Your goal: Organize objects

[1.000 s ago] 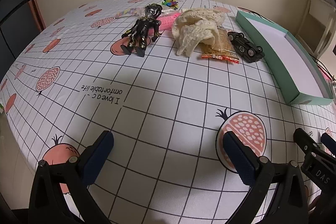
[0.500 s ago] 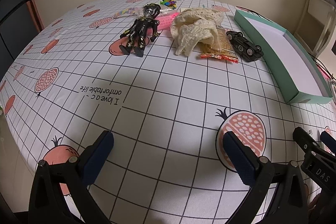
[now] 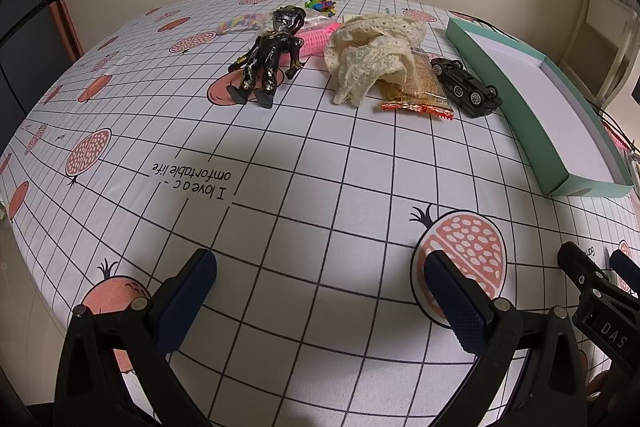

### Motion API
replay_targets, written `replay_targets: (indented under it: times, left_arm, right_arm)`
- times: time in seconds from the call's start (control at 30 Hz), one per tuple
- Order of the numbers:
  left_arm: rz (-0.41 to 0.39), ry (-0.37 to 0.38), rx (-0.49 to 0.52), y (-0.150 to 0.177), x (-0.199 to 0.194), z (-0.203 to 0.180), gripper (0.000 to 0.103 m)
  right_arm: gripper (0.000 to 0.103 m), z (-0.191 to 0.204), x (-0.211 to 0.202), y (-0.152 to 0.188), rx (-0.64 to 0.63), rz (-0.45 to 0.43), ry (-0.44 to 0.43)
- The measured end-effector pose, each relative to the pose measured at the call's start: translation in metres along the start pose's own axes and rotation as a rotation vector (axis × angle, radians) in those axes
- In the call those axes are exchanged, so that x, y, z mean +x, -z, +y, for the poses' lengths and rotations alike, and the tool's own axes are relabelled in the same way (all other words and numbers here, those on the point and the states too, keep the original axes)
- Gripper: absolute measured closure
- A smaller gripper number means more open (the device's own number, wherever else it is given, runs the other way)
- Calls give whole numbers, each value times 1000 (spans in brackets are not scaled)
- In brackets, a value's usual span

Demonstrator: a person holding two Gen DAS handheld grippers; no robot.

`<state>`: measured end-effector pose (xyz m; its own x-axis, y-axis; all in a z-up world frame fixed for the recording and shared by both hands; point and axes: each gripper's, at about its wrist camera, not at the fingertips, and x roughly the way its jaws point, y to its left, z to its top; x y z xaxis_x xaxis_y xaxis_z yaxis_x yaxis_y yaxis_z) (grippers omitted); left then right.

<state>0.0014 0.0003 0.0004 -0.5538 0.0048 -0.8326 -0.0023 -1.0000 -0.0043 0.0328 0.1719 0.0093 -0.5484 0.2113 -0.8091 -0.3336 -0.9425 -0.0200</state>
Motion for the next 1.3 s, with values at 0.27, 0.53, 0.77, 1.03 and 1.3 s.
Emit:
replay_targets:
  times: [0.27, 0.53, 0.77, 1.03, 1.3]
  left_arm:
    - [11, 3, 6, -2, 1, 1, 0]
    - [72, 60, -46, -14, -1, 8, 0]
    - [25, 39, -63, -74, -30, 14, 0]
    - [37, -31, -49, -171, -15, 39, 0]
    - [71, -10, -94, -197, 19, 54, 0]
  right_arm:
    - [0, 0, 0, 0, 1, 5, 0]
    - [0, 0, -19, -17, 23, -26, -18]
    - [0, 22, -52, -77, -32, -84, -85]
    - [0, 65, -16, -158, -164, -30, -141]
    - [4, 103, 12, -187, -260, -9, -212]
